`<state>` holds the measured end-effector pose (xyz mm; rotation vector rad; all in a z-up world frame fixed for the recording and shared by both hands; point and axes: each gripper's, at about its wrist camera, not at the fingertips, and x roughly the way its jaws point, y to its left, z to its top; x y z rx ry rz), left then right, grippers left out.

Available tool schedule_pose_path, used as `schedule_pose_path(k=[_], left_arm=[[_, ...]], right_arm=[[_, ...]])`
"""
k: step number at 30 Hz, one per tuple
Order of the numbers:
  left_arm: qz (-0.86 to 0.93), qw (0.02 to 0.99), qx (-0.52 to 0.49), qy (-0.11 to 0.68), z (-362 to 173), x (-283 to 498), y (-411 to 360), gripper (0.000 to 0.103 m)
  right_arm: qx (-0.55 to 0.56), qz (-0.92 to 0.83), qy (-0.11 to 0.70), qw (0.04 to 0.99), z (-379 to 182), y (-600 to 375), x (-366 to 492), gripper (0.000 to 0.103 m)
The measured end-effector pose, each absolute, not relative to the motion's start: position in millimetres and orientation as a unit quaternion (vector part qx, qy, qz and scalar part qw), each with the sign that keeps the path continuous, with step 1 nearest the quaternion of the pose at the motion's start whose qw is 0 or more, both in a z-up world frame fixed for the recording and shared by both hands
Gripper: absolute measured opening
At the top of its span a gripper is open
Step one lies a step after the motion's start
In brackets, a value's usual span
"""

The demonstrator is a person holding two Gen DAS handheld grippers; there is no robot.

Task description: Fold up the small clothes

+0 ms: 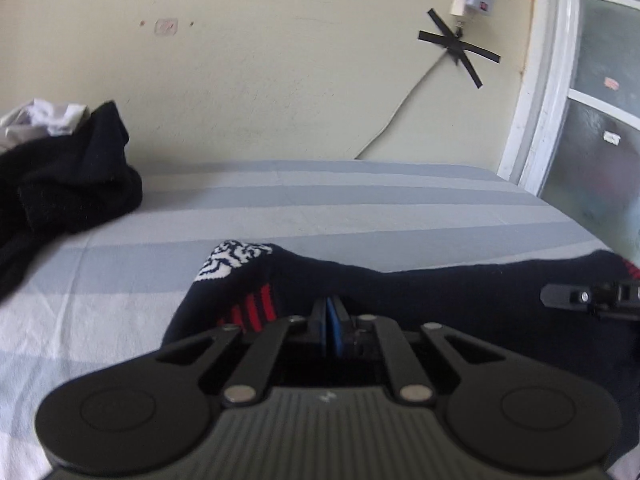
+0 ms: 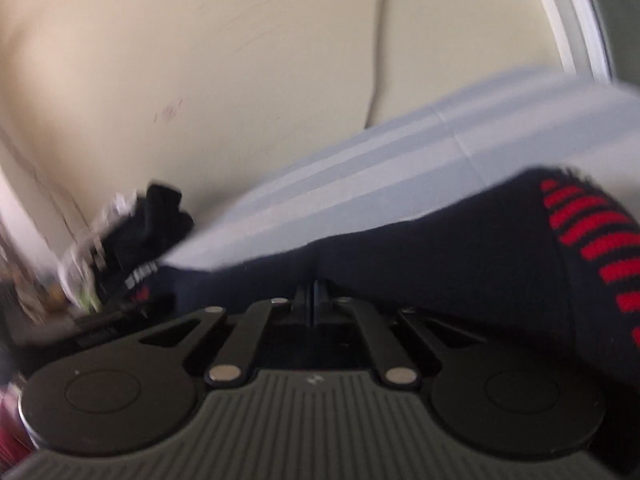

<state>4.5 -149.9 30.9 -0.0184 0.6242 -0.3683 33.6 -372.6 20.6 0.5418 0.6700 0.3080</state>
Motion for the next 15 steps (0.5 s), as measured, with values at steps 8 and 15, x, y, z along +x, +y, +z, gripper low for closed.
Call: schedule_pose_path(k=[8, 15], left_arm=[[-0.220, 0.926, -0.101, 0.288, 52.9, -30.8, -121.3, 0.031], [-0.347, 0.873, -0.158, 0.305, 63.4, -40.3, -141.1, 0.052]], right_arm=[[0.302, 0.131, 0.268, 0.905, 44.5, -426.3, -35.9, 0.040], [0.354, 0.043, 0.284, 0.890, 47.7, -493.1, -90.7, 0.056]])
